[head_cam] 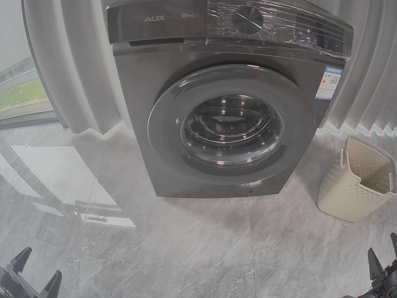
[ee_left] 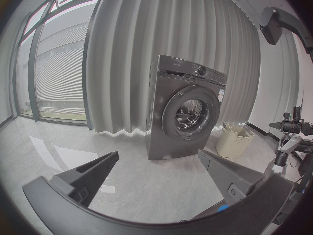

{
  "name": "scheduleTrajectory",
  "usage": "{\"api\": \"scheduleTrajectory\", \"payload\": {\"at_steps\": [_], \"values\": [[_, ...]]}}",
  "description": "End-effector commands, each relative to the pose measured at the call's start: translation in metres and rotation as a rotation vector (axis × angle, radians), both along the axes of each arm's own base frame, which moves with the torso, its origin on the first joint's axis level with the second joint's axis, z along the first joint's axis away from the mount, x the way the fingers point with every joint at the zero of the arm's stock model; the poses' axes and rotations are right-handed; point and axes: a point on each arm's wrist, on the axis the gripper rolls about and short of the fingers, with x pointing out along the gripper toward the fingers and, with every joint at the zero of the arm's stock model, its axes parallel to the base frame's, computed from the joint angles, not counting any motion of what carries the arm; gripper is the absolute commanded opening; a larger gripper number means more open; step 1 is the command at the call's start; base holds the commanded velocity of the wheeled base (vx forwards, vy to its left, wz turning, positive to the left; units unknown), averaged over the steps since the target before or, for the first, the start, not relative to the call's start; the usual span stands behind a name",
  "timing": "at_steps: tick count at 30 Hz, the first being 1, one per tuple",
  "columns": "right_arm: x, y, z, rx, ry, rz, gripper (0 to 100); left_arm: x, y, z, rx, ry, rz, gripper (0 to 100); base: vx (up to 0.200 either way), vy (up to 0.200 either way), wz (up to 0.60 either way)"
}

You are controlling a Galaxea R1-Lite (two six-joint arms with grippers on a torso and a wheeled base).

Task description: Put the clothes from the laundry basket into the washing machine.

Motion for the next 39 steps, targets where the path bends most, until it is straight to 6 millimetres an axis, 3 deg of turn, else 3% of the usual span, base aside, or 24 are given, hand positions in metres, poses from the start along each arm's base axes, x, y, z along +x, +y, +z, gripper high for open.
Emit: {"api": "scheduleTrajectory", "payload": {"at_steps": [1,17,26,27,28,30,32,35,39], "values": [[0.001,0.000,-0.005,0.000,0.020,0.001,100,0.001,0.000,-0.005,0.001,0.022,0.000,100,0.000,0.000,0.00],[0.001,0.000,-0.005,0.000,0.020,-0.005,100,0.001,0.000,-0.009,0.033,0.060,0.028,100,0.000,0.000,0.00],[0.001,0.000,-0.005,-0.006,0.018,-0.005,100,0.001,0.000,-0.010,0.052,0.063,0.025,100,0.000,-0.111,0.00],[-0.005,0.000,0.020,0.001,-0.117,0.006,100,0.001,0.000,-0.010,0.052,0.063,0.025,100,0.000,0.000,0.00],[-0.021,0.000,0.068,0.046,-0.277,0.025,100,0.001,0.000,-0.010,0.052,0.063,0.025,100,0.000,0.000,0.00],[-0.025,-0.002,0.114,0.098,-0.306,0.096,100,0.001,0.000,-0.010,0.055,0.063,0.025,100,0.000,0.000,0.00],[-0.015,-0.002,0.126,0.108,-0.248,0.173,100,0.001,0.000,-0.010,0.055,0.063,0.027,100,0.000,0.000,0.00],[0.034,0.008,0.122,0.106,0.030,0.420,100,0.001,0.000,-0.010,0.055,0.063,0.025,100,0.000,0.000,0.00],[0.087,0.027,0.124,0.125,0.189,0.629,100,0.001,0.000,-0.010,0.054,0.063,0.025,100,0.000,0.000,0.00]]}}
